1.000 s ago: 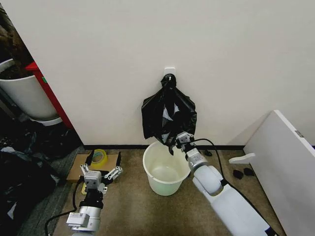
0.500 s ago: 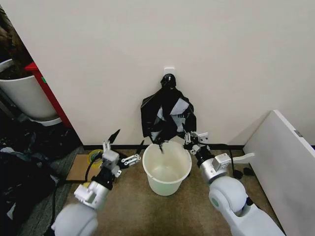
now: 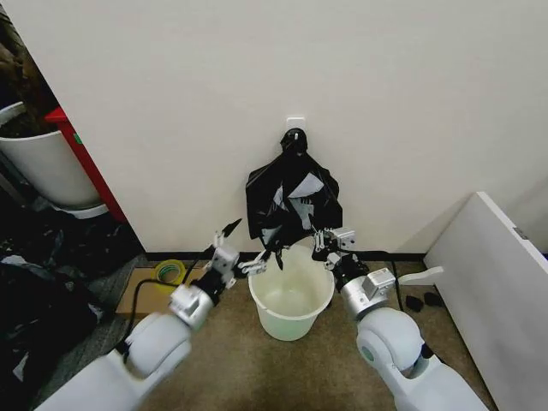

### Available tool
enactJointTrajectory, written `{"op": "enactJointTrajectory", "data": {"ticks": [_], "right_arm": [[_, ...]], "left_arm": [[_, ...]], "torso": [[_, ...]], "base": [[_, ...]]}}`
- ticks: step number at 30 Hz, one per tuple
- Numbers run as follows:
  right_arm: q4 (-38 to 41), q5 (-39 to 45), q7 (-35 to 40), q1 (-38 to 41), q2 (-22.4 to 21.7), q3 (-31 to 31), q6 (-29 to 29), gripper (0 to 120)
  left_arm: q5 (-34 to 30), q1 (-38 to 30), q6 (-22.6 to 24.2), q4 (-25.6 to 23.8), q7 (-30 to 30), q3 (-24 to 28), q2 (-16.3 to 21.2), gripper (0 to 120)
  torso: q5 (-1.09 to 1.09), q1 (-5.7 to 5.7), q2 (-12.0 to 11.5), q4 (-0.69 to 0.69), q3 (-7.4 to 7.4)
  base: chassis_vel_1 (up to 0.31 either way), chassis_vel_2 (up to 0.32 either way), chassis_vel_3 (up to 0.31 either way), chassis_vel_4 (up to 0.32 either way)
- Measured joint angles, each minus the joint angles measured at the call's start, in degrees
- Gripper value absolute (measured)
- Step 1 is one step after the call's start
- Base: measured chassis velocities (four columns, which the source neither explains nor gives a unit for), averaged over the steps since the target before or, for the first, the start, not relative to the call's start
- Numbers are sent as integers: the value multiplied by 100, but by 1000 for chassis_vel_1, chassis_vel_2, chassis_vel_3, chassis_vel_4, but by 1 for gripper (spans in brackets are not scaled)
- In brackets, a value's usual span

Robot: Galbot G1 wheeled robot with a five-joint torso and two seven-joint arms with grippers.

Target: Place the garbage bag over the trash bin.

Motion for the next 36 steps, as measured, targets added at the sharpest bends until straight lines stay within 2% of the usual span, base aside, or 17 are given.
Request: {"op": "enactJointTrajectory", "data": {"ticks": [1,3,7,10,15,28,29,31,32,34,35,36], "right_arm": [[0,0,0,0,0,0,0,0],[3,2,6,-3,-17,47,-4,0],[-3,2,24,9,-21,67,-9,0],[-32,7,40,36,-25,93,-13,0],[-31,29,51,6,-55,179,-14,0],[9,60,53,-62,-84,232,-10,0],[19,59,53,-75,-83,236,-9,0],[24,59,53,-86,-83,245,-7,0],[36,58,53,-111,-84,271,-6,0],[49,57,53,-133,-87,306,2,0],[49,57,53,-133,-87,306,2,0],[55,58,53,-139,-89,319,7,0]], "left_arm": [[0,0,0,0,0,0,0,97],[-178,-824,77,418,-13,511,-41,96],[-446,-1250,126,652,-5,822,-48,94],[-735,-1762,136,972,86,1285,-107,84],[-747,-1960,154,1188,138,1715,-212,80],[-642,-2414,393,1786,-19,2160,-633,77],[-659,-2498,447,1861,-48,2214,-688,70],[-676,-2552,477,1906,-68,2252,-718,67],[-730,-2668,537,1989,-120,2338,-767,60],[-827,-2782,648,2069,-226,2417,-827,52],[-827,-2782,648,2069,-226,2417,-827,52],[-878,-2815,704,2121,-307,2431,-867,46]], "torso": [[0,0,0,0,0],[1,0,0,0,0],[1,0,0,2,0],[1,0,0,1,0],[1,0,0,2,0],[2,0,0,2,0],[2,0,0,1,0],[2,0,0,2,0],[1,0,0,0,0],[2,0,0,0,0],[2,0,0,0,0],[2,0,0,0,0]], "base": [[0,0,0,0],[0,0,0,0],[0,0,0,0],[0,0,0,0],[0,0,0,0],[0,0,0,0],[0,0,0,0],[0,0,0,0],[0,0,0,0],[0,0,0,0],[0,0,0,0],[0,0,0,0]]}}
